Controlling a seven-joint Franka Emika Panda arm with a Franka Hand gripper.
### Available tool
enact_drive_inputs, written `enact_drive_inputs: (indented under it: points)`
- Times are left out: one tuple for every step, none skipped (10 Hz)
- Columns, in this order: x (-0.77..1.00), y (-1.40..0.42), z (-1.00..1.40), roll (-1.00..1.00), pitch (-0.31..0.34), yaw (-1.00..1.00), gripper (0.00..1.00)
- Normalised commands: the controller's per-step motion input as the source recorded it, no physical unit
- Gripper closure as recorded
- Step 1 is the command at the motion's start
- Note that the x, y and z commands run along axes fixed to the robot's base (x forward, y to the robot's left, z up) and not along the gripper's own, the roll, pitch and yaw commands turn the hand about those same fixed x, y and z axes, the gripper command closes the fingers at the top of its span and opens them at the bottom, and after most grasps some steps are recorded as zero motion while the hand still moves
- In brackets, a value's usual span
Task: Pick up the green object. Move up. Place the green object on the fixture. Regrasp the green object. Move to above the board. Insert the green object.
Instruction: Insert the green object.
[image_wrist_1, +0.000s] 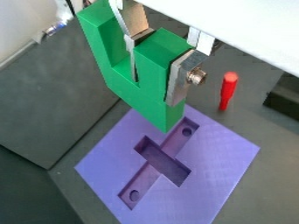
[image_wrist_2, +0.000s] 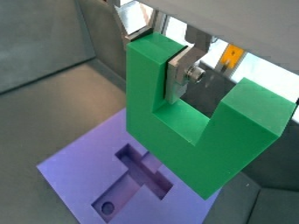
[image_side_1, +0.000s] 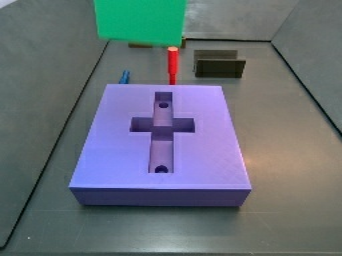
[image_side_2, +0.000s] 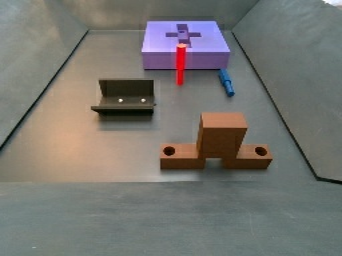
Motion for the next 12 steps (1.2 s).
enact_drive_inputs:
  points:
    - [0.00,0.00,-0.44,-0.09,-0.026,0.00,1.00]
    - [0.00,0.00,-0.26,-0.11,0.000,0.00,1.00]
    - [0.00,-0.03,-0.13,-0.11,0.000,0.03,1.00]
    - [0.00,-0.01,-0.36,-0.34,0.000,0.04,1.00]
    - [0.00,-0.01,-0.47,-0.31,0.000,0.10,1.00]
    - [0.30,-0.15,-0.43,0.20,-0.024,0.21,1.00]
    - [0.39,-0.26,-0.29,0.35,-0.010,0.10,1.00]
    - [0.19,-0.37,-0.16,0.41,-0.070,0.06,1.00]
    - [0.22,-0.31,-0.28,0.38,-0.061,0.06,1.00]
    - [0.20,-0.24,-0.23,0.38,-0.057,0.02,1.00]
    - [0.18,-0.05,-0.31,0.20,0.000,0.00,1.00]
    - [0.03,0.00,-0.22,0.07,0.000,0.00,1.00]
